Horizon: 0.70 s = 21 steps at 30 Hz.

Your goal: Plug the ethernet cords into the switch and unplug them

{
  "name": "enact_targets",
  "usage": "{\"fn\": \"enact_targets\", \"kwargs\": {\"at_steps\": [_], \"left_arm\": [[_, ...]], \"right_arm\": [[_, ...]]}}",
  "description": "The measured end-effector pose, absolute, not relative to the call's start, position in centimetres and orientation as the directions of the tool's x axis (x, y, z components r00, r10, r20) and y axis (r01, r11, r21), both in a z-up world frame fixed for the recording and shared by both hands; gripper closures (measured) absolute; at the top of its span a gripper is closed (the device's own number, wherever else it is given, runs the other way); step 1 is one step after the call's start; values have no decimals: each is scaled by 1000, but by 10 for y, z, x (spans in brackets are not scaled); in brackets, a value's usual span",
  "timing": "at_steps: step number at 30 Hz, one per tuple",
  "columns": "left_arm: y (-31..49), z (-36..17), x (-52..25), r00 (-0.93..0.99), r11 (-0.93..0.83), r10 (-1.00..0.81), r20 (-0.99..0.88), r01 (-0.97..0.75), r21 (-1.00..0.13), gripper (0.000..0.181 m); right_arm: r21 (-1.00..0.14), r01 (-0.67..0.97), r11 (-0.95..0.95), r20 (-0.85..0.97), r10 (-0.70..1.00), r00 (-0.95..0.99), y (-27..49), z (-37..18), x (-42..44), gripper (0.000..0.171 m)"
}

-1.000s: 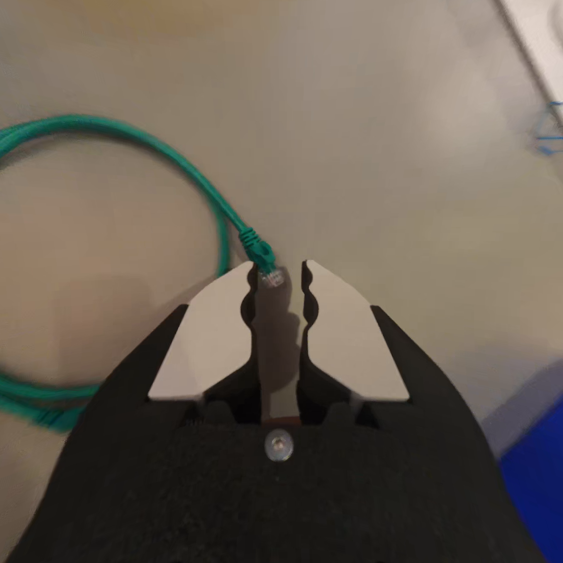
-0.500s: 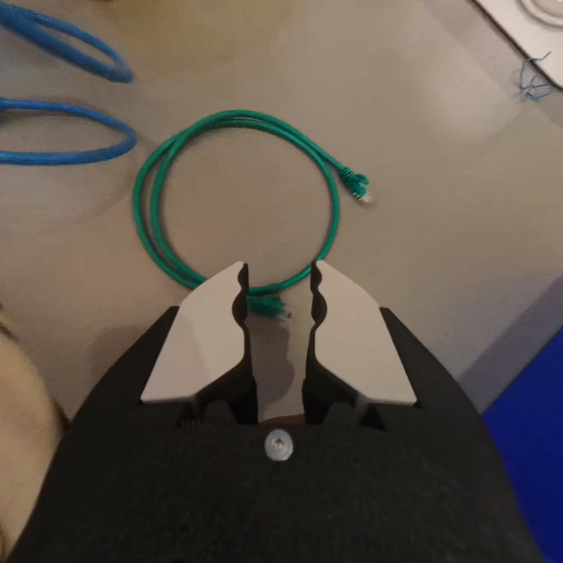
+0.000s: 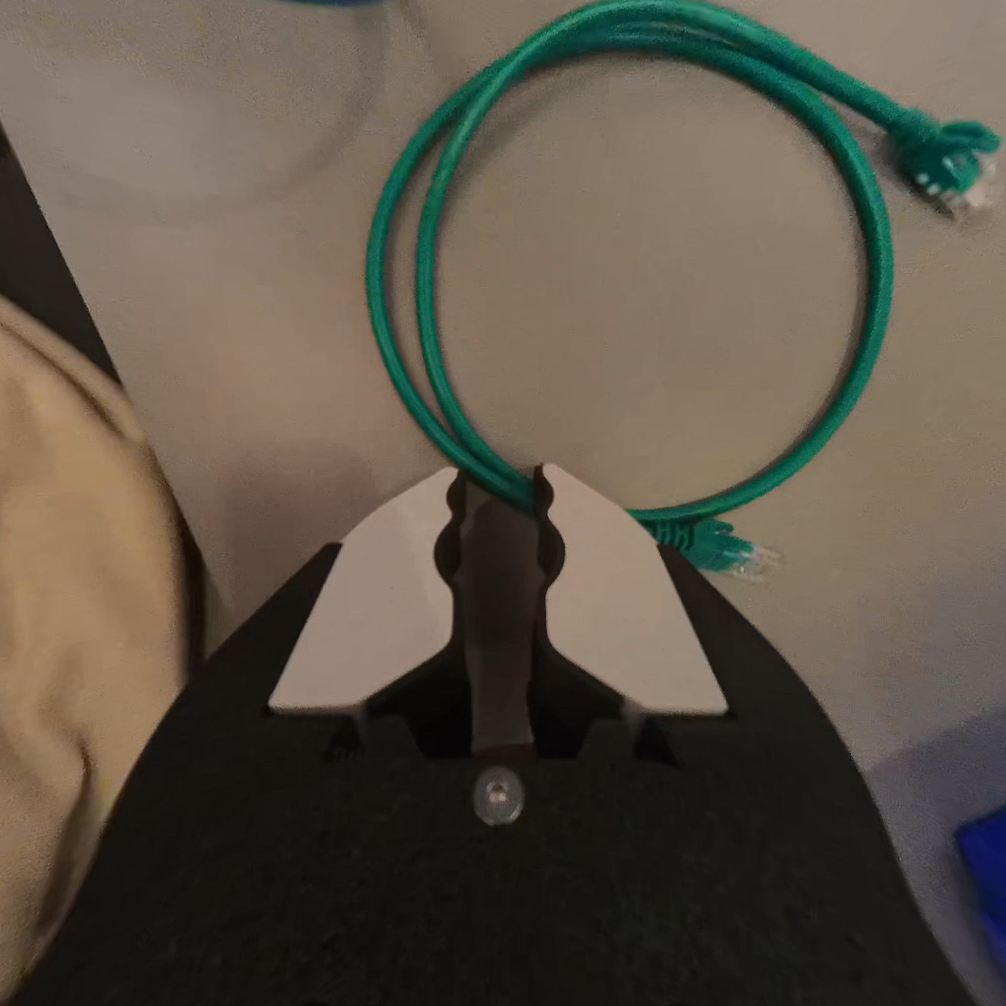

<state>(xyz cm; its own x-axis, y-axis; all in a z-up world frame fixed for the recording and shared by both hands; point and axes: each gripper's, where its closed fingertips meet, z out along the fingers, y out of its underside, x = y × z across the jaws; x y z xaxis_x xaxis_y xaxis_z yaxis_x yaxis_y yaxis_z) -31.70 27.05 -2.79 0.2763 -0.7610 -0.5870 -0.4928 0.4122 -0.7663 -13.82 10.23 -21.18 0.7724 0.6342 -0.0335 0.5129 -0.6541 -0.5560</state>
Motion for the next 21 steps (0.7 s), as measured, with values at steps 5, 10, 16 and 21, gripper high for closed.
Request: {"fn": "enact_targets", "kwargs": {"at_steps": [5, 10, 16, 21], "left_arm": [[266, -30, -316, 265, 418, -758, -596, -504, -756, 152], [274, -23, -317, 330, 381, -733, -594, -524, -762, 152], [270, -25, -319, 337, 374, -736, -586, -520, -768, 152], [267, -26, -320, 328, 368, -758, -564, -499, -784, 152]], "right_arm": [[-567, 446, -693, -9, 546, 838, 119, -189, -82, 142], [-742, 144, -654, -49, 268, 962, 194, -149, -88, 140], [-647, -155, -747, -115, -106, 988, 245, -200, -64, 117], [-639, -165, -751, -87, -142, 986, 274, -208, -60, 118]]}}
